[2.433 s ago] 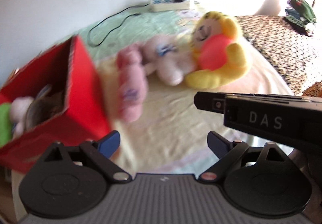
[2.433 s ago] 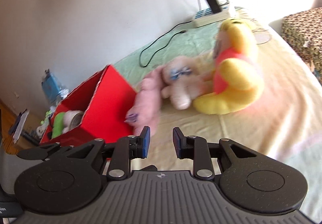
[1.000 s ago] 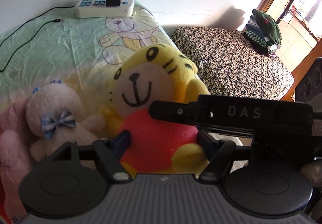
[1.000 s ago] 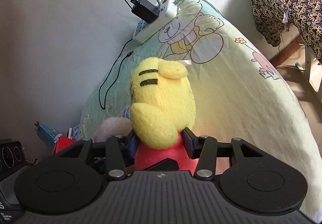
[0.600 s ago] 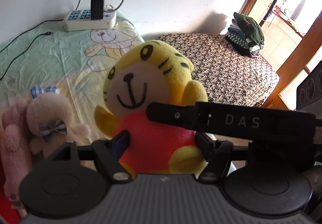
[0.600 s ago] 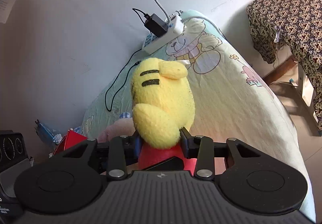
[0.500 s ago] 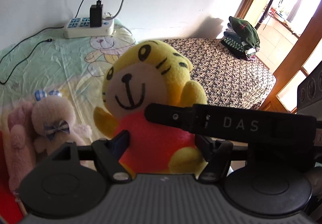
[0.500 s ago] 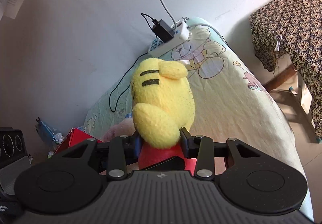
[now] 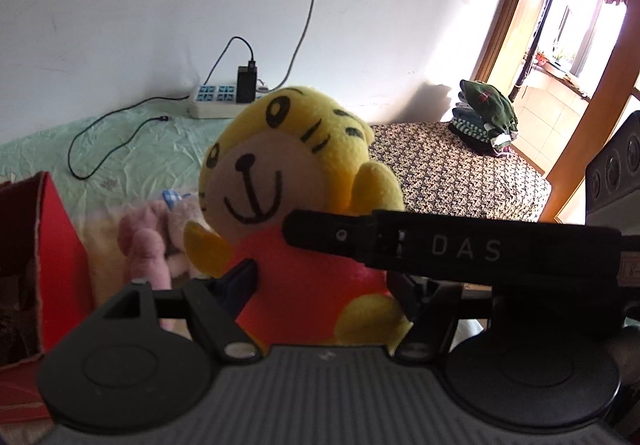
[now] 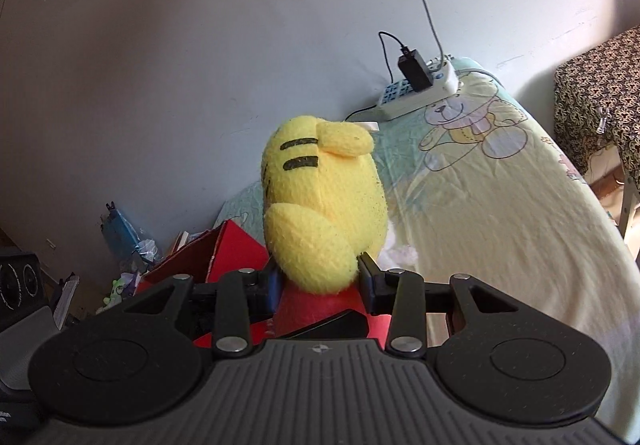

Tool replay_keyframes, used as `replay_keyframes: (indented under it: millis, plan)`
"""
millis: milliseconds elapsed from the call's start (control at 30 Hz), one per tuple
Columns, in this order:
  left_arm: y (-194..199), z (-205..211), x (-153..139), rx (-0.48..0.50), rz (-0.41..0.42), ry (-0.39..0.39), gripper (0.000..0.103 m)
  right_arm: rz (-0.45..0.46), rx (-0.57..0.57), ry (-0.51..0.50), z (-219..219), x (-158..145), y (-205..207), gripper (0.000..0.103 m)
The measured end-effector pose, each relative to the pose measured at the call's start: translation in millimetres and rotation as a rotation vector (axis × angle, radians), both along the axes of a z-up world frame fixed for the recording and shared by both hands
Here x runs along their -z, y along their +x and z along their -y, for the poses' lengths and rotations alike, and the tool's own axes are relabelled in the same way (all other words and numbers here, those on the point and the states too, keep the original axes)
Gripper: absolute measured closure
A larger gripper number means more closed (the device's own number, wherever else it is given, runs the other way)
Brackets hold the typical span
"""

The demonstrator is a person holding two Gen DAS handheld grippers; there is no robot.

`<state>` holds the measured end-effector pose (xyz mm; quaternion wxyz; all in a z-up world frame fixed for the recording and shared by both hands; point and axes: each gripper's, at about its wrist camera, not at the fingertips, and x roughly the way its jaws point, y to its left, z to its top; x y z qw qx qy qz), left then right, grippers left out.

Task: Organize objects
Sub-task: 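Grasp the yellow tiger plush with the right tool and lift it, then carry the yellow tiger plush over the red box and lower it in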

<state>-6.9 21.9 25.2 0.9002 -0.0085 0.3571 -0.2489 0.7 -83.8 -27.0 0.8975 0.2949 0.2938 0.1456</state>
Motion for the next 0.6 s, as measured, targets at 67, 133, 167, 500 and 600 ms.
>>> replay_keyframes:
  millis: [67,133,167,500,600]
  plan:
    - [-6,-21,-5,-0.015,0.014,-0.006,0.034,0.013,-0.015,-0.005,-20,-5,0,0.063]
    - [-12,-43,-12,-0.03,0.027,-0.011,0.034,0.027,-0.032,-0.01,-41,-11,0,0.063]
    - [-14,-53,-14,-0.036,0.034,-0.012,0.034,0.035,-0.039,-0.011,-52,-15,0,0.063]
    - [-17,-153,-29,-0.064,0.087,-0.045,0.034,0.122,-0.068,-0.086,-146,-38,17,0.063]
    - [-7,-172,-30,-0.061,0.097,-0.042,0.034,0.135,-0.043,-0.116,-166,-39,27,0.063]
